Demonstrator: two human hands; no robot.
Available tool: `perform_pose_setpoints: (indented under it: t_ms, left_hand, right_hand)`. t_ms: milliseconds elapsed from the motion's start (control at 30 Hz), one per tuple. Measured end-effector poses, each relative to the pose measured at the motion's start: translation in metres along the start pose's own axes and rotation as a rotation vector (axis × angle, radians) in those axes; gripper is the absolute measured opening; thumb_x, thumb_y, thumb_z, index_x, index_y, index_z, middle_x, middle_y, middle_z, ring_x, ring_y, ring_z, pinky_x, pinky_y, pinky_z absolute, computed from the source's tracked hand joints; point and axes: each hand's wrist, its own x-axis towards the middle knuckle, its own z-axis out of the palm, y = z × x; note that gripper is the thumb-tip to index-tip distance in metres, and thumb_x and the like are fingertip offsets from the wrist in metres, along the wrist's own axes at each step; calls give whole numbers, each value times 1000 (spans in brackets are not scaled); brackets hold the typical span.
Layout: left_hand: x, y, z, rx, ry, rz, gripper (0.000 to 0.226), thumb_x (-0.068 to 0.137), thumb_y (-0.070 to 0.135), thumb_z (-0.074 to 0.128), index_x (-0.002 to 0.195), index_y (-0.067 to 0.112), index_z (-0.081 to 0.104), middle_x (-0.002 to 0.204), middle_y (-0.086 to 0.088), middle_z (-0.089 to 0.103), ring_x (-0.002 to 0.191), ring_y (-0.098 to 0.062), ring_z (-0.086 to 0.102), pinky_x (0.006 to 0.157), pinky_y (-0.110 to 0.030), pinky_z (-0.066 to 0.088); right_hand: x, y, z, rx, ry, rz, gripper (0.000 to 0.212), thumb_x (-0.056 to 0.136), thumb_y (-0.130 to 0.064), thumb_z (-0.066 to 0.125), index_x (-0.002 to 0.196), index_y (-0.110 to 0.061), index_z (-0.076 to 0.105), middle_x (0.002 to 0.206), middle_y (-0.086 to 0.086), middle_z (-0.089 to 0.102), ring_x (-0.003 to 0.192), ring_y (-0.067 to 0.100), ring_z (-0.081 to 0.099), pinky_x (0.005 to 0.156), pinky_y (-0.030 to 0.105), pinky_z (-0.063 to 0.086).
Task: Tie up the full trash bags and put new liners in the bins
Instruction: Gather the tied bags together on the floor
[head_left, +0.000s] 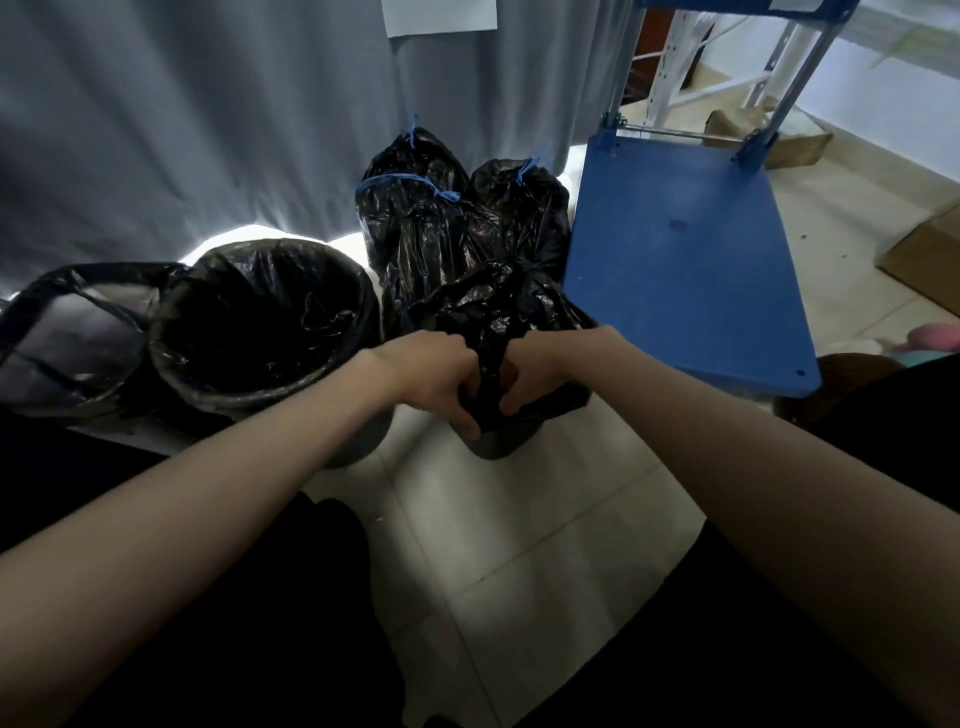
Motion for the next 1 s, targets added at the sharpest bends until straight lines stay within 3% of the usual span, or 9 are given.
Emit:
perform_pose_setpoints:
  t_ms: [100,167,267,367,467,567,767,900,1000]
  left_hand:
    - [-7,13,16,120,129,-26,33,84,54,59,99,27,69,102,6,63,96,-18,62,67,-31,48]
    - [-10,23,25,200,214,-67,31,88,45,57,108,22,65,110,3,59,105,-19,57,71,-31,44]
    - [-12,39,40,248,245,-155,32,91,34,54,118,17,56,117,-2,53,110,-21,50,83,-32,44]
    - [-14,46,46,217,268,-254,39,89,35,56,121,14,47,122,-5,48,114,-24,46,90,-34,42]
    - [-17,45,46,212,287,-340,54,85,27,57,133,10,39,137,-11,41,127,-28,39,104,-36,37]
    - [-21,43,49,178,265,-429,70,94,25,43,152,1,12,159,-22,10,147,-34,14,119,-41,20]
    - [-25,43,72,41,190,-484,72,99,23,30,150,-6,-12,157,-27,-17,148,-36,-10,122,-41,9]
    - [-20,29,64,-112,203,-569,78,94,11,39,150,-5,-13,158,-25,-16,149,-33,-9,123,-39,6]
    - [-11,16,54,-172,257,-586,73,96,9,38,151,-4,-8,159,-24,-9,149,-32,-3,123,-38,8]
  right_hand:
    - [-7,-14,16,-127,75,11,44,80,-52,64,112,-22,59,97,1,56,91,25,57,77,35,44]
    - [-9,-18,30,-216,159,16,51,87,-55,53,121,-17,59,116,7,61,108,28,58,91,38,44]
    - [-15,-21,53,-257,230,80,57,94,-59,40,131,-19,53,134,7,54,128,28,45,110,47,29]
    - [-21,-22,69,-230,300,102,59,95,-60,33,135,-18,48,138,8,51,132,29,40,114,50,21]
    - [-27,-21,67,-118,437,99,60,93,-58,30,133,-18,50,135,9,52,128,29,42,112,49,24]
    - [-30,-14,64,-78,536,138,59,93,-53,27,133,-18,50,138,9,50,130,31,39,112,50,22]
    - [-38,2,79,-30,462,263,64,101,-51,19,151,-12,28,159,18,18,147,39,9,120,51,8]
    - [-32,5,70,26,479,265,59,102,-45,18,144,-9,38,155,21,26,145,43,14,119,52,13]
    - [-28,9,68,133,520,315,57,102,-45,24,144,-9,37,159,21,14,146,46,7,119,52,10]
